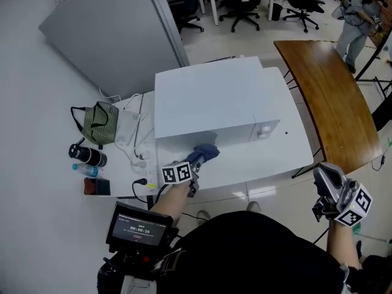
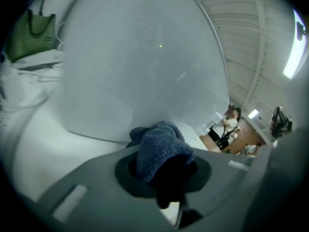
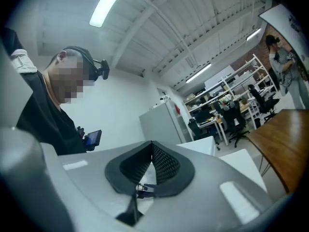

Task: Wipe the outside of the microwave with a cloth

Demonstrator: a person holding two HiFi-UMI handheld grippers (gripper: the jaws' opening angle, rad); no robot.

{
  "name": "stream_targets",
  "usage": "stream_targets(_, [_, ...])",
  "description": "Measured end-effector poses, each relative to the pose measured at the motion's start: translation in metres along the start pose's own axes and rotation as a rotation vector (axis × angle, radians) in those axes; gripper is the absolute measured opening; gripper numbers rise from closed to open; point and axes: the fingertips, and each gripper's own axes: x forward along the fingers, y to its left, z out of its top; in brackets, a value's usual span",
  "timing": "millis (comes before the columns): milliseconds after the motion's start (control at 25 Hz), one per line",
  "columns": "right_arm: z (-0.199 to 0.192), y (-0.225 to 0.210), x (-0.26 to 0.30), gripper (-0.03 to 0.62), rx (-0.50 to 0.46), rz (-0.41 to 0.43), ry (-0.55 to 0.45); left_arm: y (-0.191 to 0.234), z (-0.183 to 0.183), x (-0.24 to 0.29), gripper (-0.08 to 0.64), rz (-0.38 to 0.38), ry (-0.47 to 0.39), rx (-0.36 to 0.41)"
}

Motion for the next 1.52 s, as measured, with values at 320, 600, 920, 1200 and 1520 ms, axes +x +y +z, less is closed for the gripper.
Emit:
stream_targets(320, [-0.026, 0.065, 0.088, 0.005, -0.020, 0.093, 0.051, 0.123, 0.014, -0.072, 0.058, 0.135, -0.039, -0.053])
stream_targets(600, [-0.003, 0.018, 0.031, 0.005, -0.034, -0.015, 0.019, 0.077, 0.008, -0.006, 0.058, 0.100, 0.003, -0.085])
stream_targets(920, [0.034, -0.076, -0.115, 0.005, -0.023, -0.197, -0.042, -0.082, -0.033, 0.146, 0.058, -0.030, 0.125, -0.040])
stream_targets(1200, [0.058, -0.104, -0.194, 0.005, -0.028, -0.296, -0.069, -0.168, -0.047, 0.217, 0.058, -0.117, 0.129, -0.033])
stream_targets(1520, [0.066, -0.097, -0.157, 0.005, -0.037, -0.133, -0.094, -0.206, -0.059, 0.132, 0.058, -0.206, 0.158, 0.062])
